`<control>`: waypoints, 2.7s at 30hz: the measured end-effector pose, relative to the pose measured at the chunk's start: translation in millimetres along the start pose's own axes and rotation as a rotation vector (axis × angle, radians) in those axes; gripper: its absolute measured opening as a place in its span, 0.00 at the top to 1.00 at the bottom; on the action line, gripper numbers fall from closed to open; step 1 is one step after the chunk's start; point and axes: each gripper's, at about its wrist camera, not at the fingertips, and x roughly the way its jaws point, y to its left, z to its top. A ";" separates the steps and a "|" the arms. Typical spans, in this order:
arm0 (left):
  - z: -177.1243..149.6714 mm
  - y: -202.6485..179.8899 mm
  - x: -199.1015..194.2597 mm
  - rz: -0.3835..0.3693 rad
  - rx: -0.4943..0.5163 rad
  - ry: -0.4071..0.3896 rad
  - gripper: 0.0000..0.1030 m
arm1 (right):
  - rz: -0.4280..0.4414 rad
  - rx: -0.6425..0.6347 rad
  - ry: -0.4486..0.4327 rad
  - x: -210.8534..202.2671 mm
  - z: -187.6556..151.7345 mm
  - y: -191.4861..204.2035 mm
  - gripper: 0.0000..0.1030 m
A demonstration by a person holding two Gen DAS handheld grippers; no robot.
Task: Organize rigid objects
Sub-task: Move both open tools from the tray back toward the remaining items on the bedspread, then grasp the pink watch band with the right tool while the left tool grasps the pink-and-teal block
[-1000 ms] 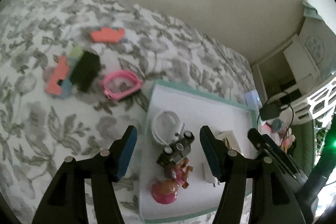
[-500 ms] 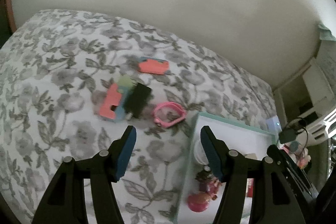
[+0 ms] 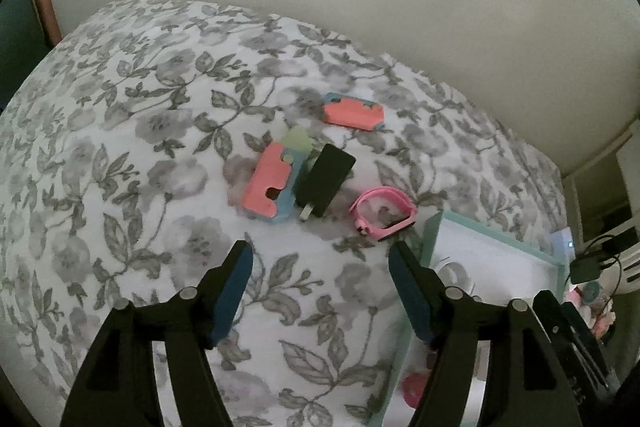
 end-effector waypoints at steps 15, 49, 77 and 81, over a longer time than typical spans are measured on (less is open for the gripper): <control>0.1 5.7 4.2 0.085 0.002 -0.014 0.07 | -0.005 0.003 0.028 8.5 -2.1 2.2 0.09; 27.9 65.6 -15.8 0.083 -0.041 -0.136 0.04 | 0.134 -0.070 0.003 10.4 -2.3 40.9 0.00; 46.5 59.6 88.2 -0.039 0.178 0.042 0.15 | 0.264 -0.425 0.176 119.2 28.4 136.1 0.26; 46.2 54.9 97.2 -0.039 0.196 0.051 0.16 | 0.263 -0.427 0.192 129.7 29.9 134.6 0.26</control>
